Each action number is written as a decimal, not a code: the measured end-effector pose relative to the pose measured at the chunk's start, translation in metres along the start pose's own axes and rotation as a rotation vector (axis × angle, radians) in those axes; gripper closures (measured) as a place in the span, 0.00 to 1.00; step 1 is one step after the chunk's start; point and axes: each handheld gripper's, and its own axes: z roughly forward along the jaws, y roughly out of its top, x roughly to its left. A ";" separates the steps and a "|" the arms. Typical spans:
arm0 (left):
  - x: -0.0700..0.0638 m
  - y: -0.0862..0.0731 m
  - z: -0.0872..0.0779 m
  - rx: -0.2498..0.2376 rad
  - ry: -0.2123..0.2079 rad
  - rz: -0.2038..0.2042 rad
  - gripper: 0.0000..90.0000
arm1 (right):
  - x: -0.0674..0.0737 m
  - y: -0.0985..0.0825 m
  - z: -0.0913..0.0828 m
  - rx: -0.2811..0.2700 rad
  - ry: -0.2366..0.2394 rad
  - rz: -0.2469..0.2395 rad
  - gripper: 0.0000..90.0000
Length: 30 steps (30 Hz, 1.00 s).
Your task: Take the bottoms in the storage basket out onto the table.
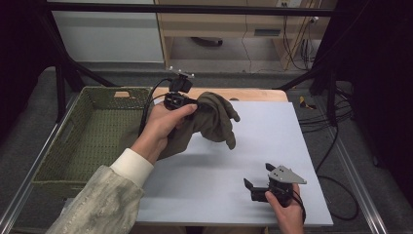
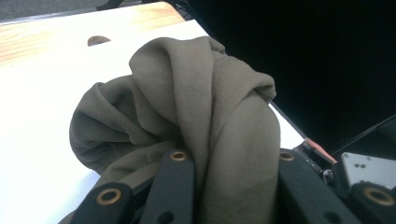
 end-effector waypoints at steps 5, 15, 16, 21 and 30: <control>-0.004 0.002 0.008 0.003 -0.017 -0.010 0.87 | 0.000 0.000 -0.001 -0.003 0.002 0.002 0.05; -0.008 0.001 0.016 0.023 -0.008 0.010 0.87 | 0.000 0.000 -0.001 -0.004 0.003 0.000 0.05; -0.008 0.001 0.016 0.023 -0.008 0.010 0.87 | 0.000 0.000 -0.001 -0.003 0.002 0.000 0.05; -0.010 0.001 0.018 0.027 -0.004 0.012 0.87 | 0.000 0.000 -0.002 -0.004 0.002 0.000 0.05; -0.011 0.001 0.022 0.032 -0.001 0.018 0.87 | 0.000 0.000 -0.002 -0.004 0.002 0.000 0.05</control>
